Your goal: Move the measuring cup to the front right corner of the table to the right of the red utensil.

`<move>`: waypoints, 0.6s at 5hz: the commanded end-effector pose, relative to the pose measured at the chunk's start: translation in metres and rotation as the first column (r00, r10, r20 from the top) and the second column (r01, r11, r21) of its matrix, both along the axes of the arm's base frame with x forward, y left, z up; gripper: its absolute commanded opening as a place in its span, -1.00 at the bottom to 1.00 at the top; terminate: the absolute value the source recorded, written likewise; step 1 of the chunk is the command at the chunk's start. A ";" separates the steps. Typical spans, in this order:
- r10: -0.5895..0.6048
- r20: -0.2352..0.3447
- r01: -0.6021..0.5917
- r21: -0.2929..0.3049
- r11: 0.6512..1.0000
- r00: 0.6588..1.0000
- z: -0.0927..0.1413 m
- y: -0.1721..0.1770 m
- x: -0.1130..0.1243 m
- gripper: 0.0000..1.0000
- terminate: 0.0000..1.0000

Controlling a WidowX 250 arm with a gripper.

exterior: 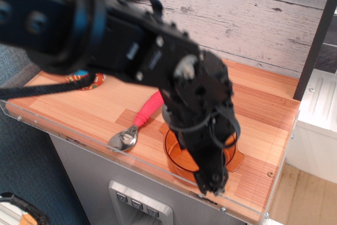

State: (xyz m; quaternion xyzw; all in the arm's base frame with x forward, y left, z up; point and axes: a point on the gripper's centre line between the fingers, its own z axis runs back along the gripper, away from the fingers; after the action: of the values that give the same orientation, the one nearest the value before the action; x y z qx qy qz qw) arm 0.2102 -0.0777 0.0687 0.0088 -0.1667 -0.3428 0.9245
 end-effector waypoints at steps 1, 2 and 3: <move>0.153 0.024 -0.153 -0.007 0.988 0.988 0.031 0.015 0.015 1.00 -1.00; 0.226 0.011 -0.227 0.031 0.974 0.974 0.044 0.003 0.042 1.00 -1.00; 0.301 0.027 -0.302 0.044 0.952 0.953 0.055 0.007 0.060 1.00 -1.00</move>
State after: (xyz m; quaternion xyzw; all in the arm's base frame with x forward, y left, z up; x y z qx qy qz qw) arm 0.2785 -0.0707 0.1135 0.0585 -0.1432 -0.2040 0.9667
